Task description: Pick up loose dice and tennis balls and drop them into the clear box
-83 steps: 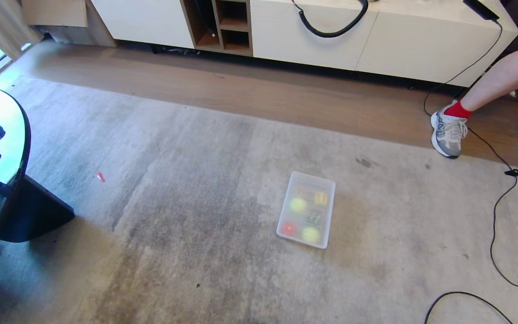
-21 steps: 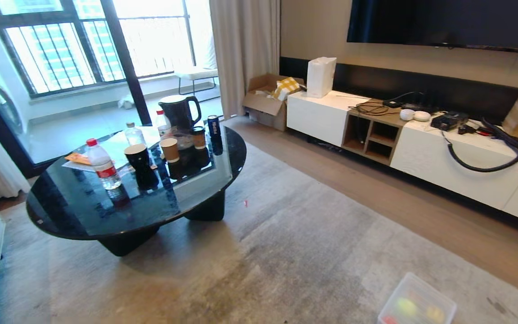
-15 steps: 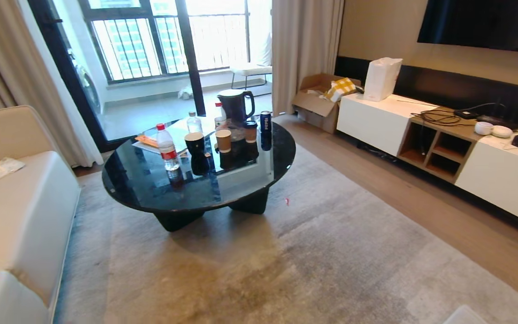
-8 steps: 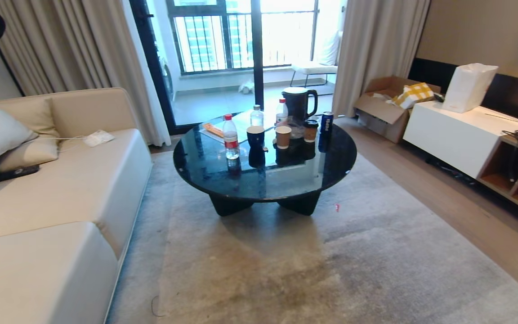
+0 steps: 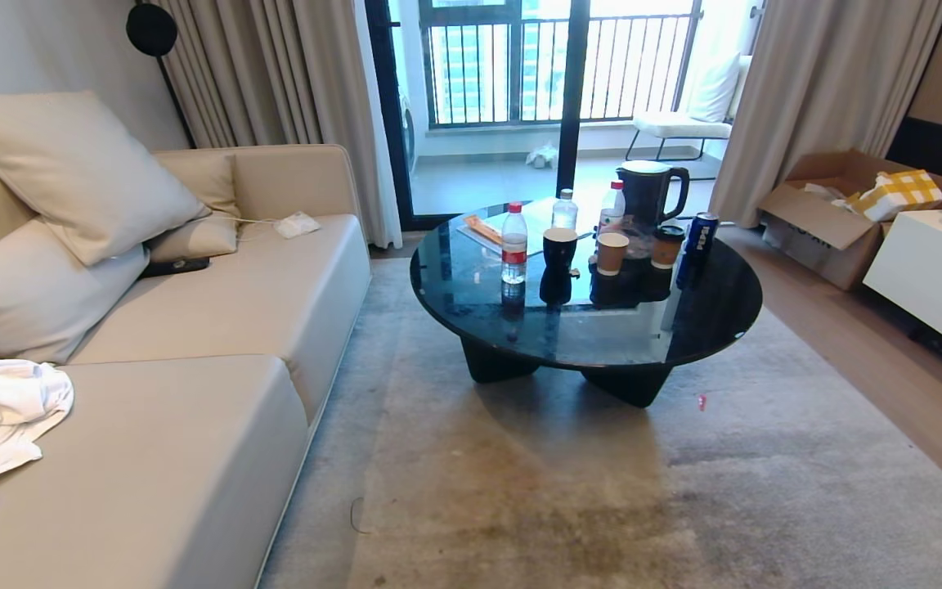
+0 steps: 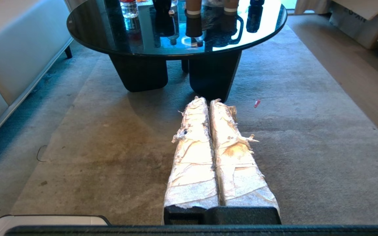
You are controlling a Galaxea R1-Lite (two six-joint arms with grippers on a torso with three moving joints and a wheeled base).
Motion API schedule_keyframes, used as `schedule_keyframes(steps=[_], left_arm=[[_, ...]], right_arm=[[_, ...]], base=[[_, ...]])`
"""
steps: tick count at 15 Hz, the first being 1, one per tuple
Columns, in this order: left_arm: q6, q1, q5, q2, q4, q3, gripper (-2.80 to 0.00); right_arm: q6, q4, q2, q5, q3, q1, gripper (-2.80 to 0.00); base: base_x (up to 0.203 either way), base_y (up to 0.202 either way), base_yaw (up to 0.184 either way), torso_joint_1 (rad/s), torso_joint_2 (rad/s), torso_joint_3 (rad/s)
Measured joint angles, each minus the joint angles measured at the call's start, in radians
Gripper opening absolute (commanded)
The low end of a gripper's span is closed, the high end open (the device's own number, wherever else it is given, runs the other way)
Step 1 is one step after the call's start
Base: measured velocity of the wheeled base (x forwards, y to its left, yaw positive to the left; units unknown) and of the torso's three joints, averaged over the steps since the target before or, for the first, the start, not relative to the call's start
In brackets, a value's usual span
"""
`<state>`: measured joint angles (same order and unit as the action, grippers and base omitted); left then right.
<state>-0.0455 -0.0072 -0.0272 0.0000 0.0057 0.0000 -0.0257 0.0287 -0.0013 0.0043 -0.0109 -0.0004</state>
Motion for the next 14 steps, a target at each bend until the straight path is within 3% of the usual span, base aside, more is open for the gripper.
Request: schedule_keyframes(steps=[8, 14], left_arm=[[-0.003, 0.000, -0.001, 0.000, 0.000, 0.000, -2.80], [0.001, 0.000, 0.000, 0.000, 0.000, 0.000, -2.80]], right_arm=[[0.000, 0.000, 0.000, 0.000, 0.000, 0.000, -2.80], [0.000, 0.000, 0.000, 0.000, 0.000, 0.000, -2.80]], base=[[0.000, 0.000, 0.000, 0.000, 0.00, 0.000], [-0.170, 0.000, 0.000, 0.003, 0.01, 0.000]])
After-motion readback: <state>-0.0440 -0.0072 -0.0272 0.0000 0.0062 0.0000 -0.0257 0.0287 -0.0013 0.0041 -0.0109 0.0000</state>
